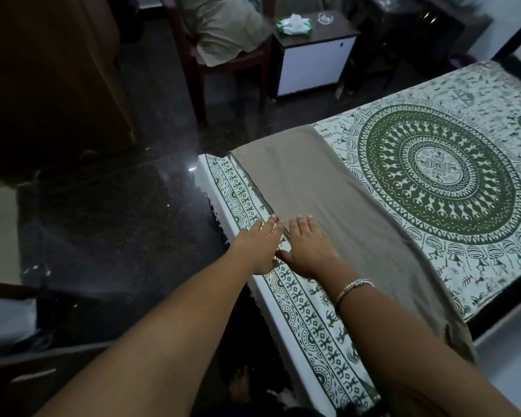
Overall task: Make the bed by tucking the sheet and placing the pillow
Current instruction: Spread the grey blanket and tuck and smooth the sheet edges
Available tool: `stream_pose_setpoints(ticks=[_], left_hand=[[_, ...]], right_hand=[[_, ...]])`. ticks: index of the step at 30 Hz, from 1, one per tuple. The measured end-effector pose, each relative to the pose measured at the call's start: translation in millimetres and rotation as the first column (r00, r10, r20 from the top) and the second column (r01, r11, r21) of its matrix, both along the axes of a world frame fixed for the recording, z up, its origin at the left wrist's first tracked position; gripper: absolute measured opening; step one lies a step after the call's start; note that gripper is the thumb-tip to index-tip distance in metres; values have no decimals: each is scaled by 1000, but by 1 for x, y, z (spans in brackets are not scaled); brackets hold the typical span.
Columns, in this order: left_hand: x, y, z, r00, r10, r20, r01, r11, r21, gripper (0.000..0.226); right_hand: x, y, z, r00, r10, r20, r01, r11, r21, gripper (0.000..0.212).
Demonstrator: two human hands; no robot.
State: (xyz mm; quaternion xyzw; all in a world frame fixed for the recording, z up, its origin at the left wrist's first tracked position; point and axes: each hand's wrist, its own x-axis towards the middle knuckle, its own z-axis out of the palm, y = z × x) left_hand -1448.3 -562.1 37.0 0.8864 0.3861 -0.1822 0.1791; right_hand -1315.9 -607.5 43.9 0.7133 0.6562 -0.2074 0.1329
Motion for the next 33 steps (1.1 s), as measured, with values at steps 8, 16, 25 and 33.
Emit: stream_pose_setpoints(ticks=[8, 16, 25, 33], left_hand=[[7, 50, 12, 996, -92, -13, 92, 995, 40, 91], [11, 131, -5, 975, -213, -67, 216, 976, 37, 92], [46, 242, 2, 930, -343, -136, 347, 938, 12, 92], [188, 218, -8, 649, -760, -36, 756, 650, -85, 87]], right_hand=[[-3, 36, 6, 998, -57, -32, 57, 998, 10, 81], [8, 113, -21, 994, -97, -57, 96, 995, -16, 83], [34, 189, -8, 967, -211, -144, 218, 975, 38, 80], [112, 127, -9, 679, -728, -95, 728, 684, -37, 78]])
